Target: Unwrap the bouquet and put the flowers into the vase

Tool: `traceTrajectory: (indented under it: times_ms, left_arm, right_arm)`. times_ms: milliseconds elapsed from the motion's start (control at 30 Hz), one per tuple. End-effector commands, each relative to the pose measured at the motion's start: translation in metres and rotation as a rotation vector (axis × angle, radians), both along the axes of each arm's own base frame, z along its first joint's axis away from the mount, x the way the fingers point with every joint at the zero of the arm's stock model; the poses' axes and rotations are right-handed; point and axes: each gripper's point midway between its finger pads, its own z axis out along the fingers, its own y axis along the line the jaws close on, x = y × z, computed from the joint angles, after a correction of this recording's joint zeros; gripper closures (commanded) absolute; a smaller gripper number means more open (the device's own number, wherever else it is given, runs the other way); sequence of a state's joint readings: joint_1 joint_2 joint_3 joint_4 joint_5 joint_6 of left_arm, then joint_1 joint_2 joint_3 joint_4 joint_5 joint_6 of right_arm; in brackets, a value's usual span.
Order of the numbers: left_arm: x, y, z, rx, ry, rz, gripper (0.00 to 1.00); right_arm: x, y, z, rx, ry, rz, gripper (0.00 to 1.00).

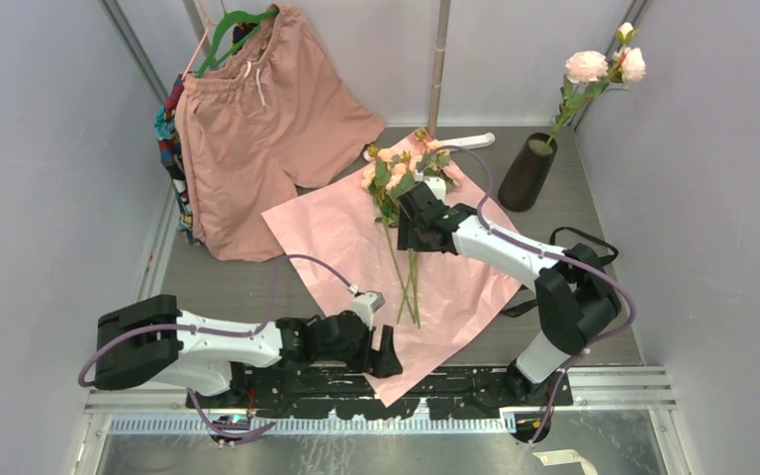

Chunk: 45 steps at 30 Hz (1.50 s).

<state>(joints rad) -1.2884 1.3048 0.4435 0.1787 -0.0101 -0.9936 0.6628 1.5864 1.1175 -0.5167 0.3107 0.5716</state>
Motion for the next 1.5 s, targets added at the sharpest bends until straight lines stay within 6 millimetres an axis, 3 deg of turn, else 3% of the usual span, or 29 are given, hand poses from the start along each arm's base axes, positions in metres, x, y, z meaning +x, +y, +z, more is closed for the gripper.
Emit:
traceTrajectory:
  times_ms: [0,300,467,667,1033,1267,1400,1467]
  left_arm:
    - [0.000,-0.001,0.013,-0.010,-0.040,0.052,0.19]
    - [0.014,0.027,0.028,0.020,-0.116,0.130,0.19]
    - [0.030,0.054,0.049,0.043,-0.211,0.201,0.19]
    - [0.034,0.075,0.053,0.062,-0.238,0.238,0.18]
    - [0.033,0.068,0.048,0.058,-0.229,0.227,0.18]
    - [0.032,0.065,0.046,0.061,-0.225,0.220,0.18]
    - [0.033,0.068,0.045,0.066,-0.230,0.228,0.18]
    - [0.034,0.068,0.046,0.066,-0.232,0.230,0.18]
  right_arm:
    - [0.028,0.016,0.017,0.084,-0.062,0.017,0.35]
    - [0.036,0.017,-0.012,0.065,-0.001,0.019,0.53]
    - [0.040,0.021,-0.024,0.059,0.021,0.026,0.55]
    - [0.048,0.024,-0.031,0.052,0.032,0.018,0.60]
    - [0.052,0.010,-0.048,0.036,0.058,-0.019,0.64]
    - [0.053,0.007,-0.056,0.031,0.073,-0.024,0.77]
    - [0.054,0.009,-0.050,0.042,0.065,-0.022,0.89]
    - [0.053,0.010,-0.044,0.055,0.058,-0.021,0.90]
